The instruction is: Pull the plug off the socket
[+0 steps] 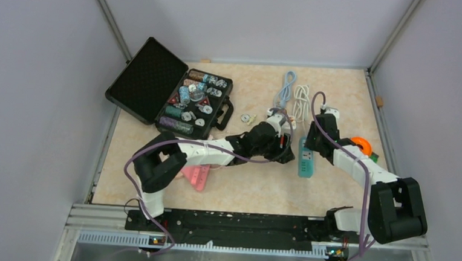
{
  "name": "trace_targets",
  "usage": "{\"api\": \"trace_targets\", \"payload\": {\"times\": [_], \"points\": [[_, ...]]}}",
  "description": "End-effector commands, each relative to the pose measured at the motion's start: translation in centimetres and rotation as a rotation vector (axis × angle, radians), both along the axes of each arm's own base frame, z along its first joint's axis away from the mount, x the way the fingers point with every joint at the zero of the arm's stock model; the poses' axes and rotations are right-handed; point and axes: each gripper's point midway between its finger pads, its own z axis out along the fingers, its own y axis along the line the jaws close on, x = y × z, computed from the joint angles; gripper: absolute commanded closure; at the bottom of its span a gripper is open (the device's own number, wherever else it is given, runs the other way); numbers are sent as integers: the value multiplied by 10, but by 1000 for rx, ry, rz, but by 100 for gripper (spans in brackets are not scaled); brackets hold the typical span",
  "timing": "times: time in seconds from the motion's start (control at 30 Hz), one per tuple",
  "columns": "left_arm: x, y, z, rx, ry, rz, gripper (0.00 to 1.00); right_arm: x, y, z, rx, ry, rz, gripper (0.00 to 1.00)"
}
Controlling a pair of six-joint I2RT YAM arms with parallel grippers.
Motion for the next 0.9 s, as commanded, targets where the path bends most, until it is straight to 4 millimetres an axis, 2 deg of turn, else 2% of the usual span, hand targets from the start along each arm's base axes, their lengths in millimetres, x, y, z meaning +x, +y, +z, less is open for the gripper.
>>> {"api": "trace_targets", "payload": {"times": [0.0, 0.1, 0.2, 0.43, 0.57, 0.7, 0.77, 0.87], "points": [[19, -38, 24, -81, -120, 48, 35, 8, 4, 5, 6, -46, 23, 70], [23, -51, 10, -34, -137, 79, 35, 5, 1, -1, -4, -24, 5, 74], [22, -62, -1, -24, -116, 77, 40, 2, 1, -3, 7, -12, -10, 77], [18, -67, -39, 29, -38, 97, 49, -7, 2, -11, 33, 38, -40, 82], [4, -63, -67, 69, 12, 91, 54, -9, 4, -12, 41, 37, -33, 86], [1, -59, -74, 68, 48, 114, 60, -11, 6, -11, 55, 23, -26, 92], [0, -56, -80, 85, 65, 128, 61, -11, 7, -10, 62, 16, -18, 99], [1, -47, -91, 134, 89, 165, 65, -11, 9, -8, 74, 6, -7, 100]]}}
